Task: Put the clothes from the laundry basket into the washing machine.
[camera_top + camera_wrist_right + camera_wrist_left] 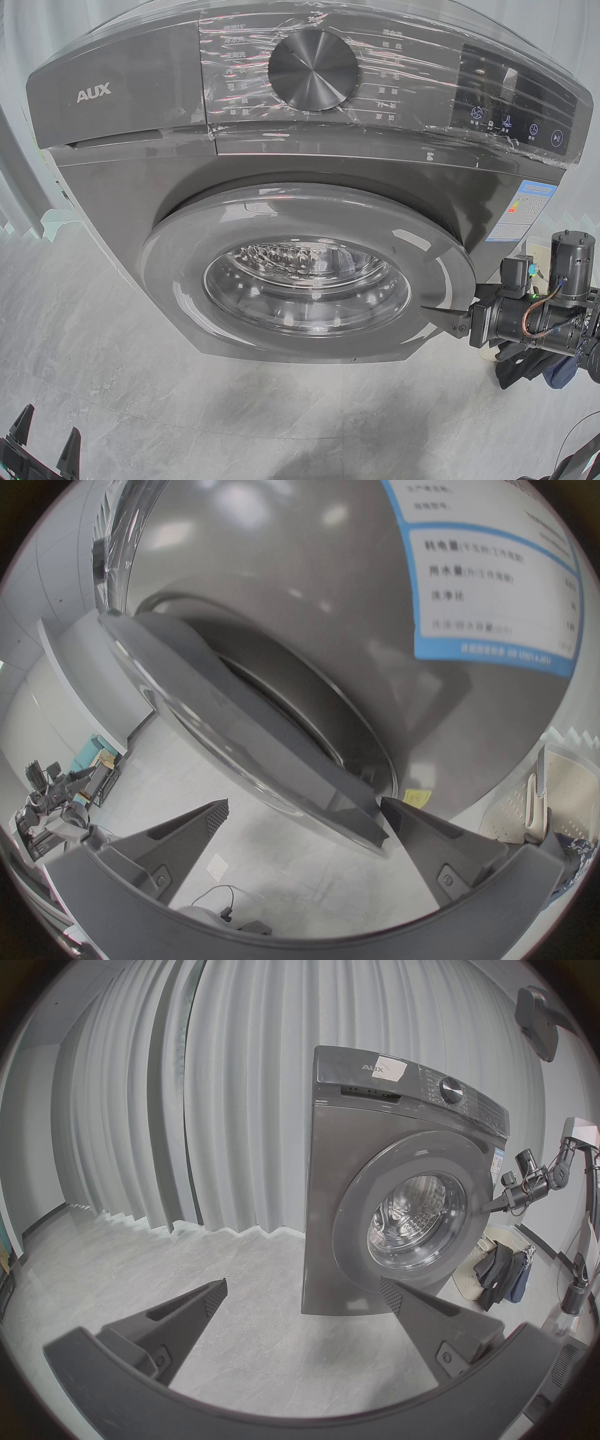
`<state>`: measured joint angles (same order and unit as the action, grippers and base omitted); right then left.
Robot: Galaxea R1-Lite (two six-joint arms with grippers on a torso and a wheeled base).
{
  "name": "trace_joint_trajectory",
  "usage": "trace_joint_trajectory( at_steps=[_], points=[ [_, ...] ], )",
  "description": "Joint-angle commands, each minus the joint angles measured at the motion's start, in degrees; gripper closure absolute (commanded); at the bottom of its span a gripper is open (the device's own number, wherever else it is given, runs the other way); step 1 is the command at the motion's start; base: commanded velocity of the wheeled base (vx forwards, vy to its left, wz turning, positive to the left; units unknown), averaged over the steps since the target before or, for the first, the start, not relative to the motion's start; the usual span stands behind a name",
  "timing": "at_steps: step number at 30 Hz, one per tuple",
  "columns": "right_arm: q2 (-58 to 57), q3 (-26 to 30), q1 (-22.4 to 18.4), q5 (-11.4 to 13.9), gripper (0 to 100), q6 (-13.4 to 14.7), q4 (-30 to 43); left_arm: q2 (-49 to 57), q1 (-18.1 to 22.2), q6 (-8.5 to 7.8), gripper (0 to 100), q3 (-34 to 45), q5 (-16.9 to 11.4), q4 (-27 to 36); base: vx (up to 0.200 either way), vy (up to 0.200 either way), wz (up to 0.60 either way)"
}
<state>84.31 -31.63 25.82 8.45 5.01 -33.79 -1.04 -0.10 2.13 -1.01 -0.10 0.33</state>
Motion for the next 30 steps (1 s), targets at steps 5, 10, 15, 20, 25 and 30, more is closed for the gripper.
trace_joint_trajectory(
  at_steps=[5, 10, 15, 20, 25, 30],
  points=[
    [-4.8, 6.3, 1.3, 1.0, 0, -0.4, 0.7, 0.2, -0.1, -0.02, 0, 0.8, 0.0, 0.0, 0.000, 0.000, 0.00],
    [-5.3, 7.2, 1.1, 0.8, 0, -0.4, 0.5, 0.2, -0.1, -0.11, 0, 0.8, 0.0, 0.0, 0.000, 0.000, 0.00],
    [-4.8, 7.1, 1.3, 0.7, 0, -0.4, 0.1, 0.2, 0.0, -0.02, 0, 0.8, 0.0, 0.0, 0.000, 0.000, 0.00],
    [-4.2, 7.2, 3.2, 0.5, 0, -0.2, 0.1, 0.2, 0.0, -0.11, 0, 0.8, 0.0, 0.0, -0.120, 0.000, 0.00],
    [-4.3, 8.8, 5.3, 0.5, 0, -0.2, 0.1, 0.3, 0.0, -0.02, 0, 0.8, 0.0, 0.0, -0.120, 0.000, 0.00],
    [-7.1, 12.3, 7.3, 0.3, 0, -0.2, 0.2, 0.3, 0.0, -0.11, 0, 0.8, 0.0, 0.0, 0.000, 0.000, 0.00]
  ],
)
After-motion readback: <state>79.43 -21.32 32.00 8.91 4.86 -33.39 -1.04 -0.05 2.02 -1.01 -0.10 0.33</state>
